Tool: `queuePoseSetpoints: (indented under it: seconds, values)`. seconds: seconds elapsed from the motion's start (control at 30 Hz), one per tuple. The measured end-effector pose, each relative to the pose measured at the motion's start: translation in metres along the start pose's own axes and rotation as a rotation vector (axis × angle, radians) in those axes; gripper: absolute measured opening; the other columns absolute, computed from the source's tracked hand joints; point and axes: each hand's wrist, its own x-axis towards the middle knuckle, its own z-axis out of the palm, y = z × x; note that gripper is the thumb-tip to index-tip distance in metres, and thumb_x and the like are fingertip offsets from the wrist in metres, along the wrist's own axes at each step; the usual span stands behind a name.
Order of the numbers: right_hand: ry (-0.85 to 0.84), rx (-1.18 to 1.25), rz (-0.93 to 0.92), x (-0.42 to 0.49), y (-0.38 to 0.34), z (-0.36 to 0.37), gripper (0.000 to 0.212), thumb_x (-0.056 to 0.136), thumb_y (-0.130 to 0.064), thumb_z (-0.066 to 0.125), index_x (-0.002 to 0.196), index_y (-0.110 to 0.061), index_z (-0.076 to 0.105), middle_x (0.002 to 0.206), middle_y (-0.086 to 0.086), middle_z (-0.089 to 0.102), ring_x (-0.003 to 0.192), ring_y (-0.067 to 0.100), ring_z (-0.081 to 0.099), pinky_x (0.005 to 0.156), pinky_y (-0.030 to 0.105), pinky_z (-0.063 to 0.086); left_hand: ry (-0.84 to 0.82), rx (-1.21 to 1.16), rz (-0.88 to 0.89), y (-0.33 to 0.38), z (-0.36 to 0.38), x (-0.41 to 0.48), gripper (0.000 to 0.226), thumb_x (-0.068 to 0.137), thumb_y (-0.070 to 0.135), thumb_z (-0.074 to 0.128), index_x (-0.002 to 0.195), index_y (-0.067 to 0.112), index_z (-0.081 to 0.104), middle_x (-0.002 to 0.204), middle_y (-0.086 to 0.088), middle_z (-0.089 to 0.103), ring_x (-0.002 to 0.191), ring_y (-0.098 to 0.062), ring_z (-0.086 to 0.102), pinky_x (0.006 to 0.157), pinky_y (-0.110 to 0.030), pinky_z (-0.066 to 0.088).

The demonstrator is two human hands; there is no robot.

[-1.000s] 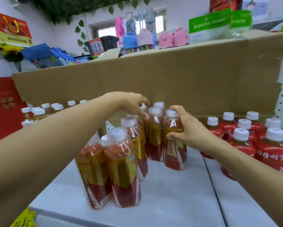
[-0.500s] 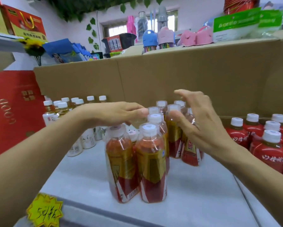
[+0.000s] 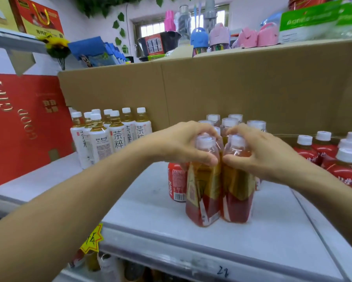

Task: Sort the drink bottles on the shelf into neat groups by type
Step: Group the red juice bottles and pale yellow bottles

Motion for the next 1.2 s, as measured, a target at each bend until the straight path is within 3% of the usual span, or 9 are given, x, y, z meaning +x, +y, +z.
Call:
queuePoseSetpoints:
  seconds: [0.1,0.17,0.27,0.4,0.6,0.8,0.9,1.0,1.2]
  values:
    - [0.040,-0.021,0.040,0.002,0.015,0.005,0.065,0.083,-0.061,0.059,0.140,-0.039,0.035,0.138,0.002,0.050,0.117,0.023,0.056,0.093,0.044,0.050,0.055,-0.023,-0.026,0.000,0.005,0.008,0.053,0.079,0.050,0.077,0.126,0.033,0.058,0.126,0.010,0.057,0.106,-0.010,0.060,0.079,-0.032,0.058]
    - [0.090,0.005,0.046,-0.001,0.019,0.012,0.062,0.088,-0.057,0.057,0.142,-0.039,0.033,0.135,0.004,0.050,0.117,0.024,0.055,0.092,0.044,0.049,0.193,-0.098,-0.046,-0.014,0.005,0.005,0.048,0.084,0.057,0.067,0.125,0.033,0.059,0.115,0.011,0.064,0.101,-0.006,0.062,0.081,-0.028,0.054]
    - [0.150,0.097,0.029,-0.010,0.023,0.024,0.060,0.092,-0.057,0.046,0.146,-0.039,0.026,0.138,0.004,0.046,0.127,0.024,0.047,0.098,0.047,0.046,0.316,-0.263,-0.169,-0.044,0.022,-0.005,0.049,0.098,0.057,0.041,0.135,0.028,0.051,0.129,0.011,0.058,0.110,-0.004,0.055,0.081,-0.021,0.043]
    - [0.174,0.186,0.042,-0.023,0.023,0.035,0.070,0.090,-0.066,0.032,0.151,-0.042,0.008,0.149,0.000,0.030,0.136,0.024,0.034,0.103,0.047,0.038,0.216,-0.326,-0.315,-0.076,0.062,-0.016,0.046,0.099,0.046,0.051,0.138,0.023,0.044,0.127,0.005,0.057,0.113,-0.011,0.055,0.086,-0.026,0.047]
    - [0.237,0.306,0.020,-0.042,0.023,0.050,0.077,0.092,-0.061,0.038,0.154,-0.041,-0.003,0.156,-0.005,0.017,0.143,0.022,0.023,0.107,0.044,0.031,0.380,-0.363,-0.317,-0.076,0.073,-0.032,0.023,0.102,0.035,0.049,0.118,0.019,0.053,0.110,0.003,0.060,0.103,-0.016,0.061,0.079,-0.028,0.052]
    - [0.453,0.426,-0.011,-0.063,0.018,0.066,0.067,0.097,-0.053,0.041,0.153,-0.024,0.018,0.151,-0.003,0.026,0.138,0.011,0.027,0.103,0.028,0.028,0.581,-0.252,-0.309,-0.063,0.083,-0.055,0.018,0.095,0.033,0.062,0.106,0.019,0.060,0.106,0.005,0.064,0.098,-0.007,0.059,0.076,-0.024,0.047]
    - [0.555,0.474,-0.106,-0.075,0.007,0.072,0.059,0.094,-0.045,0.046,0.145,-0.018,0.034,0.145,0.000,0.035,0.133,0.014,0.033,0.107,0.026,0.031,0.555,-0.450,-0.356,-0.056,0.090,-0.058,0.019,0.094,0.034,0.064,0.106,0.022,0.055,0.112,0.002,0.065,0.105,-0.014,0.061,0.085,-0.033,0.050]
    - [0.480,0.550,-0.225,-0.084,-0.002,0.072,0.046,0.095,-0.043,0.045,0.137,-0.025,0.040,0.132,-0.013,0.038,0.121,0.016,0.045,0.097,0.043,0.048,0.549,-0.516,-0.352,-0.046,0.098,-0.056,0.013,0.096,0.038,0.061,0.105,0.030,0.057,0.107,0.008,0.066,0.105,-0.013,0.063,0.088,-0.033,0.052]
    - [0.232,0.570,-0.240,-0.103,-0.001,0.070,0.041,0.093,-0.041,0.058,0.128,-0.021,0.052,0.110,-0.008,0.055,0.097,0.008,0.054,0.081,0.024,0.050,0.857,-0.498,-0.341,-0.011,0.119,-0.073,0.014,0.096,0.039,0.059,0.100,0.026,0.055,0.103,0.003,0.064,0.098,-0.012,0.063,0.084,-0.033,0.052]
